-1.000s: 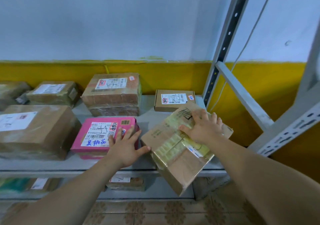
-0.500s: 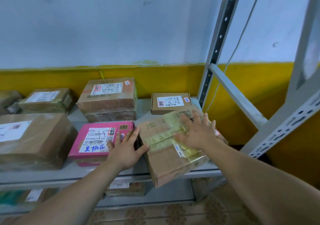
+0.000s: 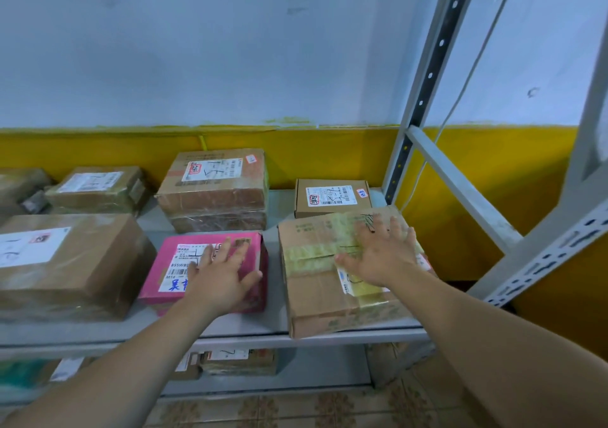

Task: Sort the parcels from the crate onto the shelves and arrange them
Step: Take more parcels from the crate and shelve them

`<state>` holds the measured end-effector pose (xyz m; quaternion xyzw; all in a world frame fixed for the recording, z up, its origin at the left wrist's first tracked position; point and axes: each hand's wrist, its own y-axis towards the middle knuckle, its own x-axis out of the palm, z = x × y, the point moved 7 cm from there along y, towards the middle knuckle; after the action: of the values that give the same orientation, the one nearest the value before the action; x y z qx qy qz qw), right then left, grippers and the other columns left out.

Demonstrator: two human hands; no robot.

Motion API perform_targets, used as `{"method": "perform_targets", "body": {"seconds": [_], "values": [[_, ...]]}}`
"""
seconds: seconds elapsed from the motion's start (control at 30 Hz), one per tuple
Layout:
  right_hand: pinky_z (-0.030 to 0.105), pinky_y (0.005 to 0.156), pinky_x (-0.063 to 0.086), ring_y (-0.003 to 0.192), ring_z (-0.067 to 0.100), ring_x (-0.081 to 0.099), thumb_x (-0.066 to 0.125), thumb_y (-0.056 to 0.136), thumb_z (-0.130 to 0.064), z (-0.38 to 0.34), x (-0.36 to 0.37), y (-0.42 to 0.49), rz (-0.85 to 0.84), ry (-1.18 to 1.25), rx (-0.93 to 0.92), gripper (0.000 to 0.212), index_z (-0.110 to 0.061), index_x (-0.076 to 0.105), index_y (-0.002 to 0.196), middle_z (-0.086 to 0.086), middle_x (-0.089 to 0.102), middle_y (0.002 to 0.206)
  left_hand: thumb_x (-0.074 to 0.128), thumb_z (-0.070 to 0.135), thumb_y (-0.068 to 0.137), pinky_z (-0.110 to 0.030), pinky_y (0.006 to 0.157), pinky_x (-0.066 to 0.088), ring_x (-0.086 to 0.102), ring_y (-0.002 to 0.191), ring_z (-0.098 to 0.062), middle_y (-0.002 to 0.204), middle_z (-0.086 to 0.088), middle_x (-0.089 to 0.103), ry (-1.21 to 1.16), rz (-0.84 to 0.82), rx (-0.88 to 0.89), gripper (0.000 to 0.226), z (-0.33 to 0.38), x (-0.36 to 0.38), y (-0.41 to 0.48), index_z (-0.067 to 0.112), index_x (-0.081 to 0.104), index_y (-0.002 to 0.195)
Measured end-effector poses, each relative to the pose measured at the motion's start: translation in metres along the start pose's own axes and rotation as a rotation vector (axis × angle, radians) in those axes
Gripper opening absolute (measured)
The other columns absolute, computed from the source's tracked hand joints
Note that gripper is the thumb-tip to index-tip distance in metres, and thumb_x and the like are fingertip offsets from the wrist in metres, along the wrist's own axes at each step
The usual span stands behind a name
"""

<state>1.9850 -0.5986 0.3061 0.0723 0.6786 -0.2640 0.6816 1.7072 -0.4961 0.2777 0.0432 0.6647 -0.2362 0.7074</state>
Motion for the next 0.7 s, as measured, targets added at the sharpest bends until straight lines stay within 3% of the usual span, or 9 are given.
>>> {"method": "perform_targets", "body": {"seconds": [0.07, 0.17, 0.37, 0.7], "values": [[0.065, 0.117, -0.003, 0.151, 0.039, -0.011, 0.024, 0.080, -0.089, -0.011, 0.012, 0.000, -0.037, 0.043, -0.071, 0.092, -0.043, 0.001, 0.156, 0.002, -0.008, 0.167, 0.030, 0.078, 0.086, -0.065, 0.113, 0.007, -0.005, 0.149, -0.035, 0.163, 0.006, -0.008, 0.028, -0.070, -0.074, 0.081, -0.021, 0.003, 0.003, 0.043, -0.001, 0.153], [0.064, 0.117, -0.006, 0.150, 0.039, -0.015, 0.021, 0.079, -0.090, -0.021, 0.027, -0.002, -0.076, 0.108, -0.032, 0.093, -0.044, -0.007, 0.155, -0.001, -0.012, 0.166, 0.024, 0.085, 0.080, -0.067, 0.112, 0.004, -0.009, 0.148, -0.037, 0.163, 0.006, -0.012, 0.036, -0.108, -0.104, 0.087, -0.034, 0.009, 0.004, 0.044, -0.004, 0.152], [0.065, 0.116, -0.009, 0.149, 0.041, -0.015, 0.023, 0.081, -0.089, -0.037, 0.027, -0.006, -0.064, 0.193, 0.045, 0.093, -0.041, -0.005, 0.156, 0.002, -0.013, 0.166, 0.022, 0.085, 0.079, -0.067, 0.112, 0.001, -0.011, 0.148, -0.036, 0.162, 0.007, -0.014, 0.053, -0.115, -0.096, 0.088, -0.041, 0.011, 0.006, 0.044, -0.006, 0.152], [0.064, 0.117, -0.009, 0.151, 0.037, -0.014, 0.024, 0.083, -0.086, -0.031, 0.023, -0.004, -0.050, 0.207, 0.015, 0.090, -0.040, -0.002, 0.156, 0.001, -0.010, 0.167, 0.027, 0.081, 0.084, -0.066, 0.113, 0.005, -0.008, 0.148, -0.036, 0.163, 0.004, -0.012, 0.054, -0.138, -0.077, 0.086, -0.043, 0.005, 0.007, 0.041, -0.004, 0.153]]}}
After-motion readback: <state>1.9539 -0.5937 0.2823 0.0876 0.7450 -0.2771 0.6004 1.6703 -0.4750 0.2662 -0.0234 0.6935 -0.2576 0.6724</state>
